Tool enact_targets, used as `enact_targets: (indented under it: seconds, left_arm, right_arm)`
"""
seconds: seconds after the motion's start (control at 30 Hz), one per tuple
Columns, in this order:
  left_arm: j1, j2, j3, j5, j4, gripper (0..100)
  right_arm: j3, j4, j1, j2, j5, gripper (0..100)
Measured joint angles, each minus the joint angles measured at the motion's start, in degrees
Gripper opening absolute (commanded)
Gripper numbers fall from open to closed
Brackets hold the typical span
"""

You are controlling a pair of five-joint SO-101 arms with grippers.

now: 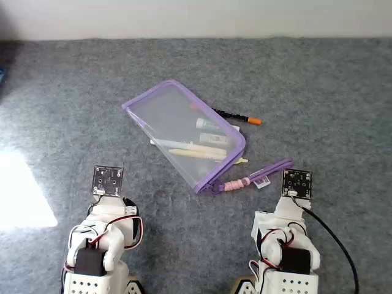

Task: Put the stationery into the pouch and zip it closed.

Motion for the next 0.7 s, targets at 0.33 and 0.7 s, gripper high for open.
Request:
enact_targets:
  seconds: [0.33,0.7]
  left_arm:
    - [0.0,0.0,0.0,0.0,0.0,2]
    - [0.0,0.0,0.0,0.0,0.0,2]
  right_arm:
    - [0.0,0.0,-1.6,0.0,0.0,4.0]
    - [0.0,0.0,5.0,0.0,21.0,4.1]
